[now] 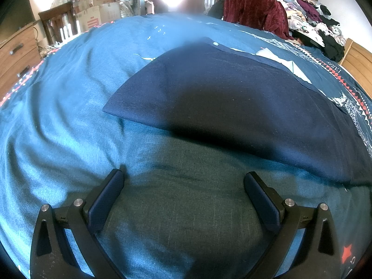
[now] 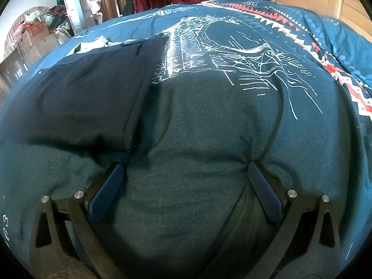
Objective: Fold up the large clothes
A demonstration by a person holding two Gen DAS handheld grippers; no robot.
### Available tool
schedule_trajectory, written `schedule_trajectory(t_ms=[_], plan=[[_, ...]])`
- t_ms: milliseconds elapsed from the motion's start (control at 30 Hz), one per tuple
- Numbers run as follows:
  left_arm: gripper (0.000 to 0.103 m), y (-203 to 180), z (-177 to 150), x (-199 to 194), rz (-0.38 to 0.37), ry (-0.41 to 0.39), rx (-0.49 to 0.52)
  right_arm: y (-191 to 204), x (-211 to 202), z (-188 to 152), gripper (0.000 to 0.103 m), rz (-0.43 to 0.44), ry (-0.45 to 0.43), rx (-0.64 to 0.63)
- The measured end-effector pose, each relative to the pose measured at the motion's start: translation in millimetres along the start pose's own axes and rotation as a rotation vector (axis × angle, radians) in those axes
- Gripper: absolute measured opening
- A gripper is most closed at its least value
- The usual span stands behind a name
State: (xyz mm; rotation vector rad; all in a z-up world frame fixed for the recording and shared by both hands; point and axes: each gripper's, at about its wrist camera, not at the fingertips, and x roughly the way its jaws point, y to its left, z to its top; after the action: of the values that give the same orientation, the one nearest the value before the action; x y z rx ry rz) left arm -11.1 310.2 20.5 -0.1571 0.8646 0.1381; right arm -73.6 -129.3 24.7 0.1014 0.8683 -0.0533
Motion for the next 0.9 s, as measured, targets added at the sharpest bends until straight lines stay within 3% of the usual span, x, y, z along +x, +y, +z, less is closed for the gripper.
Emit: schedule_trajectory(t_ms=[900], plan=[[0.103,1.0,-1.9,0.1,0.005,0.003,0.002,2.6,0.4,0.7,0.103,0.004,-0.001,0.002]])
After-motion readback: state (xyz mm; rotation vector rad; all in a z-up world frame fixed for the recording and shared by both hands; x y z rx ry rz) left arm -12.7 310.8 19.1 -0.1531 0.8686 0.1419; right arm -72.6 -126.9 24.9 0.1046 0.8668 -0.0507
